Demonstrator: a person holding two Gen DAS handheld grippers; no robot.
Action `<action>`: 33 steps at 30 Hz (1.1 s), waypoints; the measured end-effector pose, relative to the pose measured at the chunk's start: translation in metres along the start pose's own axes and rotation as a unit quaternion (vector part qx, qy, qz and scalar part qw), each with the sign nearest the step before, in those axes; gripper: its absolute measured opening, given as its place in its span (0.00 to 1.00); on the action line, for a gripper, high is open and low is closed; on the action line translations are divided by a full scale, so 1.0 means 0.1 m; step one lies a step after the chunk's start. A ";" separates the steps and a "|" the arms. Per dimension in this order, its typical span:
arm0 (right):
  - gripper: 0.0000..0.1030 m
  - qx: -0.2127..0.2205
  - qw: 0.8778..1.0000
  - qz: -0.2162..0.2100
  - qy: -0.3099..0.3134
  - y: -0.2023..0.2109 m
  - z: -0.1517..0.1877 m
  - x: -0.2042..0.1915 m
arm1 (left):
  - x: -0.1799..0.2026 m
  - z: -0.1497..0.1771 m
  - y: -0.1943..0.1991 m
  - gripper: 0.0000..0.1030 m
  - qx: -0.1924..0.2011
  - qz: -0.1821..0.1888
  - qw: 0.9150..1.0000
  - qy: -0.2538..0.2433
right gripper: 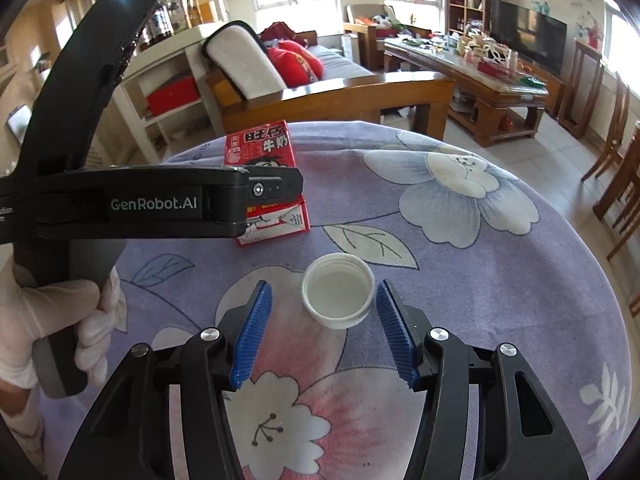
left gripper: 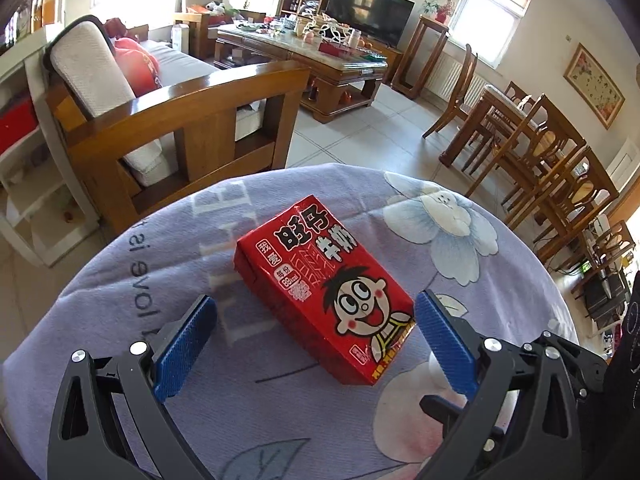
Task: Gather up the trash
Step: 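Grasp the red Wangzai milk box with the left tool while the right tool grasps the white cup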
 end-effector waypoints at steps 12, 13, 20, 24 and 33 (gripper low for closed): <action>0.36 -0.004 1.000 -0.022 -0.019 0.07 0.16 -0.06 | 0.04 0.02 0.06 0.69 0.013 0.037 0.999 -0.036; 0.36 -0.003 0.999 -0.026 -0.020 0.11 0.21 -0.07 | 0.05 0.03 0.07 0.66 0.013 0.038 0.998 -0.040; 0.36 0.018 0.998 -0.054 -0.037 0.50 0.54 -0.15 | -0.05 0.04 0.07 0.59 0.000 0.072 0.997 -0.036; 0.36 0.024 0.998 -0.056 -0.034 0.66 0.71 -0.21 | -0.09 -0.02 0.08 0.60 -0.003 0.056 0.998 -0.020; 0.36 0.039 0.996 -0.071 -0.044 0.81 0.90 -0.25 | 0.17 -0.18 -0.13 0.88 -0.009 -0.038 0.999 -0.034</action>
Point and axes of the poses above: each gripper's, at about its wrist camera, not at the fingertips, and y roughly against the way its jaws point, x to its right, z to its underside, the point moved 4 cm from there along -y, roughly the way its jaws point, and after that the axes turned 12 degrees about -x, right-handed, at the moved point
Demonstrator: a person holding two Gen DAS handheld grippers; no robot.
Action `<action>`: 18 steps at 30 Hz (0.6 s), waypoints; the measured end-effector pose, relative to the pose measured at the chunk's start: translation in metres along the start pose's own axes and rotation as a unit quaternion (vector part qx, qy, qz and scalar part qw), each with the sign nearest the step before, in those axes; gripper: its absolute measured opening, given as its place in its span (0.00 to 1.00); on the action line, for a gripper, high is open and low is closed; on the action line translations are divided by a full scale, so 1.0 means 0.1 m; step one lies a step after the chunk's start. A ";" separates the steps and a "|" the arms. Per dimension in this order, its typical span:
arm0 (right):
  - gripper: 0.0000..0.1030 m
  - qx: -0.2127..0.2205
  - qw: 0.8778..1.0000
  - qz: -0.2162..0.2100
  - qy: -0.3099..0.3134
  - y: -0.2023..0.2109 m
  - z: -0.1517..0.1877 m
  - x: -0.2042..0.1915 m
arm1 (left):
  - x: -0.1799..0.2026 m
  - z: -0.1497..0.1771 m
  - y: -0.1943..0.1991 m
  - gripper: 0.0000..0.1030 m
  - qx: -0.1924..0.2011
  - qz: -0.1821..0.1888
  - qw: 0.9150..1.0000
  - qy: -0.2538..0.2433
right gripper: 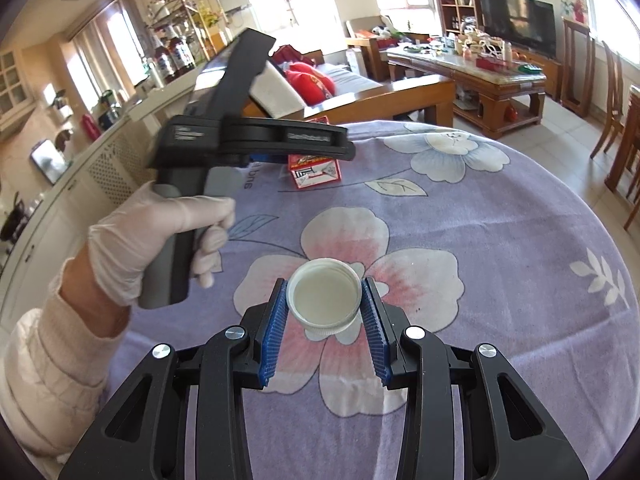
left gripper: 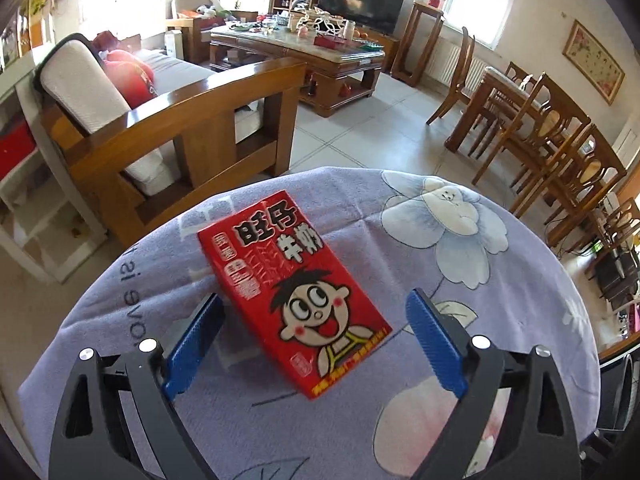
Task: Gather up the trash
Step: 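Grasp the red Wangzai milk box with the left tool while the right tool grasps the white cup, then carry the red milk box and white cup over the black bin and open both tools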
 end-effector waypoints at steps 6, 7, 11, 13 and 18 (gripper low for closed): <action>0.36 0.008 1.000 -0.005 -0.012 0.06 0.04 0.03 | -0.06 0.02 0.03 0.67 0.018 -0.014 1.000 -0.001; 0.36 0.009 1.000 -0.007 -0.014 0.07 0.05 0.05 | -0.08 0.04 0.04 0.62 0.016 -0.007 1.000 -0.004; 0.36 0.018 1.000 -0.009 -0.022 0.15 0.10 0.07 | -0.09 0.13 0.11 0.52 0.010 0.014 1.000 -0.016; 0.36 0.025 0.999 -0.010 -0.026 0.21 0.14 0.08 | -0.06 0.19 0.17 0.51 0.012 0.021 0.999 -0.023; 0.36 0.042 0.998 -0.009 -0.037 0.42 0.29 0.11 | 0.10 0.45 0.43 0.51 0.032 0.030 0.997 -0.056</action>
Point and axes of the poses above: each gripper's, at about its wrist camera, not at the fingertips, and y roughly against the way its jaws point, x to its right, z to its underside, the point moved 4 cm from there along -y, roughly the way its jaws point, and after that the axes turned 12 degrees about -x, right-handed, at the moved point
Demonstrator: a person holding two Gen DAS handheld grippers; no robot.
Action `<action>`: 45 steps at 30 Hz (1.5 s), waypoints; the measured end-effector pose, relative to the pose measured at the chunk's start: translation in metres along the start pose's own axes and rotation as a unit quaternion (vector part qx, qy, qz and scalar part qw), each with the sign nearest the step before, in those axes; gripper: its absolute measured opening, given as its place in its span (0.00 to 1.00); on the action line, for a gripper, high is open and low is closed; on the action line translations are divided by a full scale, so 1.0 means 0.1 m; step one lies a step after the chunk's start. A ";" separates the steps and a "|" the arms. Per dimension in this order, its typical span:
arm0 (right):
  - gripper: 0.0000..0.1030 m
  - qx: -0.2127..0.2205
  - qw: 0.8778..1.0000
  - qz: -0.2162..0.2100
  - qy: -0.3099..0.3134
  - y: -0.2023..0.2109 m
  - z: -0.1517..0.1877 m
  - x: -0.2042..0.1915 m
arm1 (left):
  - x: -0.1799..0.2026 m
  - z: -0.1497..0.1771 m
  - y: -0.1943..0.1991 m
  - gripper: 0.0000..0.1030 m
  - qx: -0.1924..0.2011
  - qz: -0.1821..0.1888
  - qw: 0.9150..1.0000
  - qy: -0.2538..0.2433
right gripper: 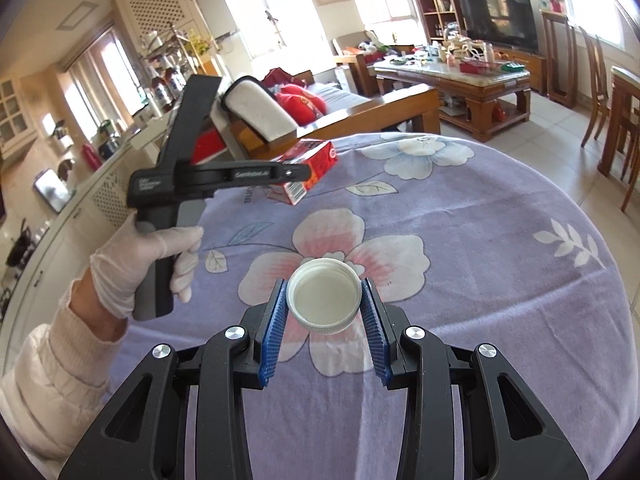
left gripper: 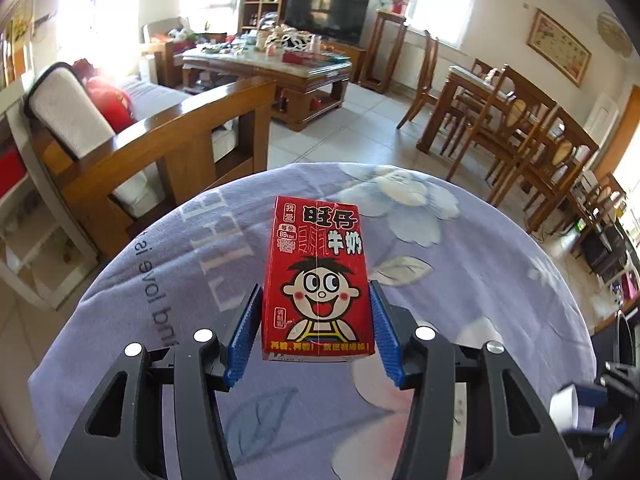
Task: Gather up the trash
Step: 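Carry the red milk box and white cup over the black bin and open both tools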
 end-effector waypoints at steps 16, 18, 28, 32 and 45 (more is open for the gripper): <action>0.36 0.064 0.997 0.014 -0.052 0.96 0.76 0.39 | 1.38 0.63 0.58 0.51 0.059 0.057 0.989 -0.123; 0.36 0.074 0.995 0.020 -0.064 1.13 0.91 0.51 | 1.61 0.70 0.61 0.51 0.064 0.068 0.986 -0.139; 0.36 0.123 0.981 0.064 -0.139 1.96 1.72 1.21 | 2.68 0.95 0.48 0.51 0.061 0.112 0.968 -0.217; 0.36 0.142 0.971 0.078 -0.176 2.24 2.08 1.49 | 3.11 1.07 0.41 0.51 0.055 0.129 0.958 -0.249; 0.36 0.185 0.934 0.117 -0.281 2.96 3.27 2.28 | 4.36 1.48 0.29 0.51 0.038 0.190 0.919 -0.344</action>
Point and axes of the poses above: each gripper's, at about its wrist camera, not at the fingertips, and y roughly against the way its jaws point, x to its right, z to its underside, the point moved 4 cm from there along -y, roughly the way its jaws point, and after that the axes turned 12 degrees about -x, right-handed, at the moved point
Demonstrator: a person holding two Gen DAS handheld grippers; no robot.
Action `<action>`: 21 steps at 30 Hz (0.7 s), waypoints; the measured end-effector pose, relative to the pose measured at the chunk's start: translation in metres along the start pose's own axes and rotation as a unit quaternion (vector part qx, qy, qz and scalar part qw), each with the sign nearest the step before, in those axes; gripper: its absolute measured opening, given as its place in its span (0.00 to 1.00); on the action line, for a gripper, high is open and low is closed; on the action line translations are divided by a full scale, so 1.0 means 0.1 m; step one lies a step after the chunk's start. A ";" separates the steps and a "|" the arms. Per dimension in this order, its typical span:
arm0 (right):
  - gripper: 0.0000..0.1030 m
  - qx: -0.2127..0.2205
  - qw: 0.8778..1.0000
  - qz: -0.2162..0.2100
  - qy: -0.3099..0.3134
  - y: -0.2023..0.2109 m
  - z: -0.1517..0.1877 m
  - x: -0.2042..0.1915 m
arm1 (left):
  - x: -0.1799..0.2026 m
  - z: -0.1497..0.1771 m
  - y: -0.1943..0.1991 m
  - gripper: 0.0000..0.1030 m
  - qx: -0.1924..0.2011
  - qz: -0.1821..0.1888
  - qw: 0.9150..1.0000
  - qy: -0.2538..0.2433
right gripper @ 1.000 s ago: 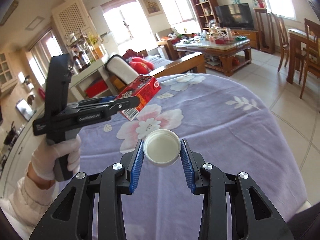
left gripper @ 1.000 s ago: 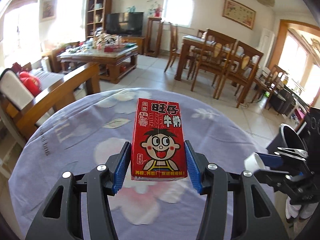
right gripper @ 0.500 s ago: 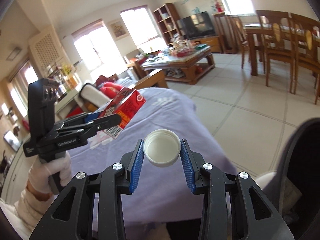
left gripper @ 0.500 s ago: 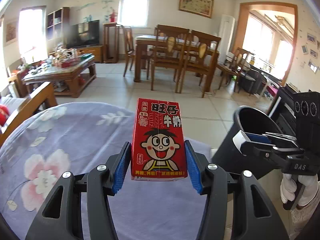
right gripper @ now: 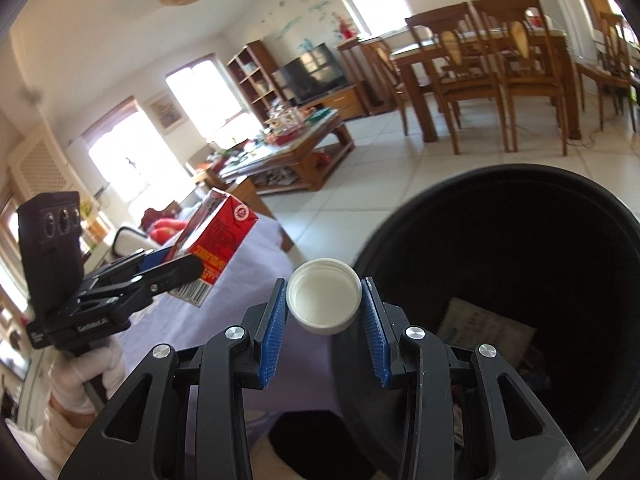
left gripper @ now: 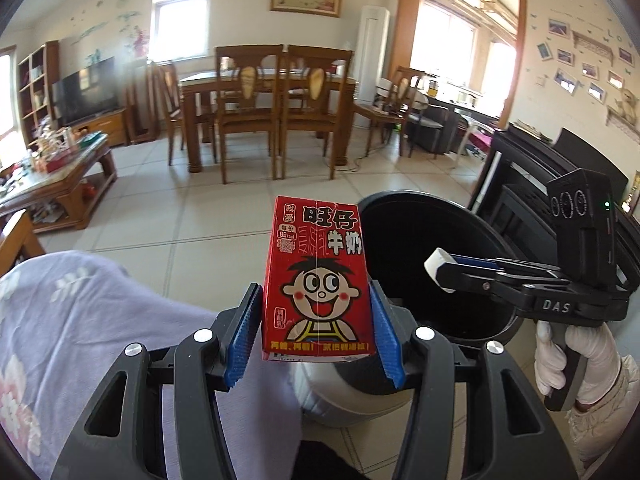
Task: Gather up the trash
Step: 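Carry the red milk box and white cup over the black bin and open both tools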
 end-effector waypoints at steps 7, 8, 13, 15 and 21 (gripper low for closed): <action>0.36 0.017 0.999 0.023 -0.041 0.26 0.17 0.58 | 0.37 -0.09 -0.27 0.51 -0.011 0.039 0.999 -0.031; 0.36 0.020 0.998 0.026 -0.046 0.29 0.19 0.66 | 0.42 -0.11 -0.32 0.51 -0.013 0.048 0.998 -0.034; 0.36 0.029 0.997 0.048 -0.061 0.36 0.27 0.84 | 0.66 -0.11 -0.51 0.51 -0.023 0.067 0.996 -0.054; 0.36 0.032 0.996 0.054 -0.067 0.36 0.29 0.91 | 0.74 -0.11 -0.58 0.51 -0.029 0.075 0.995 -0.061; 0.36 0.038 0.994 0.067 -0.083 0.40 0.39 1.07 | 0.86 -0.14 -0.84 0.51 -0.050 0.085 0.993 -0.068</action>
Point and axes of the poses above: each gripper's, at about its wrist camera, not at the fingertips, and y roughly against the way its jaws point, x to its right, z to its underside, the point moved 4 cm from there along -y, roughly the way its jaws point, and after that the axes turned 12 degrees about -x, right-handed, at the moved point
